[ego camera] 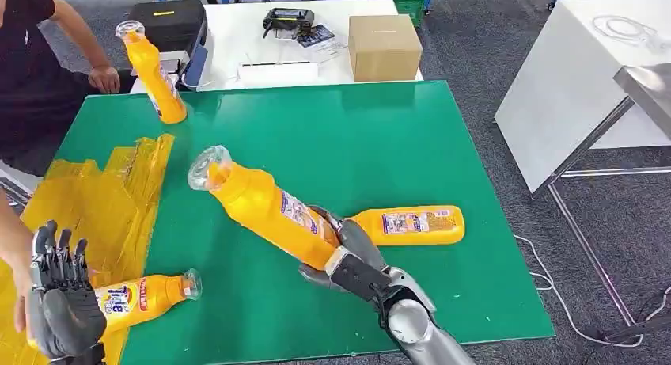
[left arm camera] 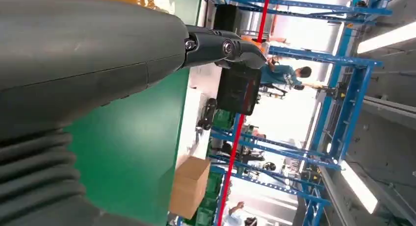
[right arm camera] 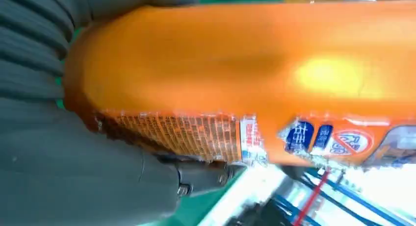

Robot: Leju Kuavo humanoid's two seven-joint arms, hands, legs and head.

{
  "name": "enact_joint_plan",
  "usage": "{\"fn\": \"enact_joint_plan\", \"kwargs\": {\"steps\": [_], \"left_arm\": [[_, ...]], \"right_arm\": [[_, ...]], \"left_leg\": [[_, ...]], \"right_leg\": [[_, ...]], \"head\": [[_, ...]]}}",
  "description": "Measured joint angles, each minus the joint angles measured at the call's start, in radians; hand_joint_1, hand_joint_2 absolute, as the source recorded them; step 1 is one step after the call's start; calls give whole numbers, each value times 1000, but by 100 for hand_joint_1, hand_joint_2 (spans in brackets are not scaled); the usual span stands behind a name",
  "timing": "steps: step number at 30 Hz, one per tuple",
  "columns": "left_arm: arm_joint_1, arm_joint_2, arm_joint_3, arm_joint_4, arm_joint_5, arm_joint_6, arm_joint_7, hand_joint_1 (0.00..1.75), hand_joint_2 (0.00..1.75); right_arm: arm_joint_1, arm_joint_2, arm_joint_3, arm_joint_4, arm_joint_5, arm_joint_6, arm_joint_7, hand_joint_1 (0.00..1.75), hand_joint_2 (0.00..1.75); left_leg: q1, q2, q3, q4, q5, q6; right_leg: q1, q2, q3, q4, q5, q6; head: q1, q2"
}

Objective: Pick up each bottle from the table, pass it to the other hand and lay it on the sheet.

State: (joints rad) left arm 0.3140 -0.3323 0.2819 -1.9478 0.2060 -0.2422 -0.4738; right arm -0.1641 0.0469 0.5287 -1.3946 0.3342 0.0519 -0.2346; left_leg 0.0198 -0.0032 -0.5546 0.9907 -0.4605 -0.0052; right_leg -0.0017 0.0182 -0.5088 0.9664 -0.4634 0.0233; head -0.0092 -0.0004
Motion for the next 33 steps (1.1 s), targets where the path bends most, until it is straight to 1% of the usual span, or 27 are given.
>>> {"fn": "enact_joint_plan", "kwargs": {"steps": [2, 6, 11, 18, 25, 28, 33], "left_arm": [[0, 0, -4, 3, 11, -12, 14, 0, 175], [2, 1, -33, 16, 85, -100, 75, 0, 175], [19, 4, -84, 33, 128, -172, 105, 0, 175], [31, 16, -147, 45, 142, -209, 123, 0, 175], [37, 27, -175, 52, 175, -222, 150, 0, 175], [40, 31, -193, 54, 176, -224, 150, 0, 175], [42, 37, -211, 54, 184, -205, 153, 0, 175]], "right_arm": [[-1, 8, 1, -7, -18, -4, -6, 175, 175], [-27, 31, 9, -5, -64, -5, -8, 175, 175], [-53, 64, 36, 13, -72, -2, -8, 175, 175], [-72, 100, 98, 69, -61, 8, 0, 175, 175], [-89, 124, 138, 115, -39, 23, 12, 175, 175], [-102, 152, 193, 163, -9, 40, 17, 175, 175], [-135, 196, 320, 272, 26, 60, 2, 175, 175]], "left_leg": [[-1, -1, -2, 0, 0, 0], [-2, -1, -2, 0, 0, 1], [-2, -1, -2, 0, 0, 1], [-2, -1, -4, 0, 0, 0], [-2, 0, -4, 0, 0, 1], [-2, -1, -4, 0, 0, 1], [-1, -1, -5, 0, 0, 0]], "right_leg": [[-1, -1, -1, 0, 0, 0], [-2, -1, -2, 0, 0, 0], [-2, -1, -2, 0, 0, 0], [-2, -2, -4, 0, 0, 0], [-2, -2, -4, 0, 0, 0], [-2, -2, -4, 0, 0, 0], [-2, -2, -5, 0, 0, 0]], "head": [[0, 0], [0, 0], [0, 0], [0, 0], [0, 0], [0, 0], [0, 0]]}}
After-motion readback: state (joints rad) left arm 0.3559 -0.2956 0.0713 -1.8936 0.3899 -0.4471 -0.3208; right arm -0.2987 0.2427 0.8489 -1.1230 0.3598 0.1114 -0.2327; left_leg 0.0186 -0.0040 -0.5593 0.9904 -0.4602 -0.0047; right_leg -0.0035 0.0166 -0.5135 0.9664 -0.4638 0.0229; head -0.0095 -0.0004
